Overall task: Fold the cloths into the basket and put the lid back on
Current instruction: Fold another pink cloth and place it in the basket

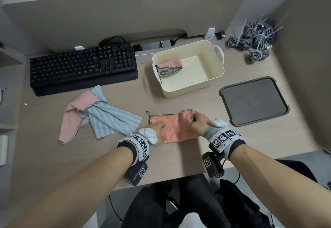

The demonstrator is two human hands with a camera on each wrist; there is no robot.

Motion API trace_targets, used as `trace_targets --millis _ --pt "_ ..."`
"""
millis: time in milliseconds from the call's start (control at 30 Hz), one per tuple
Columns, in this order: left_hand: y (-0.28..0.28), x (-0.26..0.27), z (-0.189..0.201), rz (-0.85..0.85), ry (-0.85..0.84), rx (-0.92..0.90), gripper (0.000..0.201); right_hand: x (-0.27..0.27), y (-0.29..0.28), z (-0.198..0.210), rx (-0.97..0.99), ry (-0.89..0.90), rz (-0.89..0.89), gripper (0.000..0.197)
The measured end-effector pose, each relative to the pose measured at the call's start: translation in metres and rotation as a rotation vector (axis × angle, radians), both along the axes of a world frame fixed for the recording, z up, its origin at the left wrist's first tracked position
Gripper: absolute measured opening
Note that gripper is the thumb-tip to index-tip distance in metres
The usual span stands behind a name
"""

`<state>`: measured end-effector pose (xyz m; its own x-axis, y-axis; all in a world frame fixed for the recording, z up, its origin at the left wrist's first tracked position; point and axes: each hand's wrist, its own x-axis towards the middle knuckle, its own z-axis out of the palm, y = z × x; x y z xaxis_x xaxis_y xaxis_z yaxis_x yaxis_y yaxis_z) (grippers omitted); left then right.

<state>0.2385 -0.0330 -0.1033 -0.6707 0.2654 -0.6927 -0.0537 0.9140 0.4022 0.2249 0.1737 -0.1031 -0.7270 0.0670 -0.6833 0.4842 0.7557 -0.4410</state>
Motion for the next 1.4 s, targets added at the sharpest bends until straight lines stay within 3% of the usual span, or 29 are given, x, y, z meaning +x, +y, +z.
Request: trace_targets --millis 100,233,300,400,600,767,833,933,1000,1100,1167,1233,1367,1400 --pt "-0.008 0.002 0.001 0.167 0.044 0.076 0.041 -0.004 -0.024 0.014 -0.097 0.063 0.013 0.013" --pt "-0.01 -0.004 0.012 0.602 -0.049 0.392 0.033 -0.001 -0.065 0.031 -0.217 0.021 0.152 0.024" --pt "-0.016 -0.01 0.015 0.815 -0.114 0.421 0.029 0.004 -0.08 0.033 -0.227 0.002 0.225 0.022" --pt "-0.035 -0.01 0.01 0.942 -0.245 0.45 0.036 0.011 -0.092 0.03 -0.231 0.005 0.303 0.02" --pt "-0.041 -0.003 -0.005 0.74 -0.239 0.268 0.01 0.009 -0.083 0.025 -0.123 -0.039 0.323 0.028" --pt "-0.037 0.001 -0.005 0.714 -0.269 0.166 0.021 -0.008 -0.069 0.014 0.024 -0.057 0.195 0.023" --pt "-0.038 0.002 -0.005 0.7 -0.26 0.132 0.023 -0.013 -0.06 -0.008 0.088 -0.068 0.155 0.024" --pt "-0.04 -0.002 -0.011 0.675 -0.178 0.079 0.022 -0.017 -0.042 -0.082 0.076 -0.136 0.108 0.052" --pt "-0.042 -0.009 -0.02 0.711 -0.162 0.075 0.024 -0.015 -0.058 -0.047 0.02 -0.171 0.098 0.051" --pt "-0.035 -0.015 -0.017 0.753 -0.191 0.12 0.028 -0.012 -0.068 -0.012 -0.078 -0.195 0.05 0.019" --pt "-0.027 -0.014 -0.01 0.807 -0.25 0.178 0.036 -0.014 -0.066 -0.007 -0.121 -0.229 0.016 0.013" --pt "-0.022 -0.012 -0.004 0.885 -0.324 0.236 0.047 -0.017 -0.065 -0.005 -0.183 -0.223 -0.02 0.014" --pt "-0.035 -0.014 -0.021 0.915 -0.37 0.261 0.09 -0.022 -0.062 0.005 -0.323 -0.219 -0.126 0.028" --pt "-0.038 -0.016 -0.019 0.961 -0.392 0.313 0.09 -0.023 -0.063 0.011 -0.371 -0.217 -0.16 0.029"
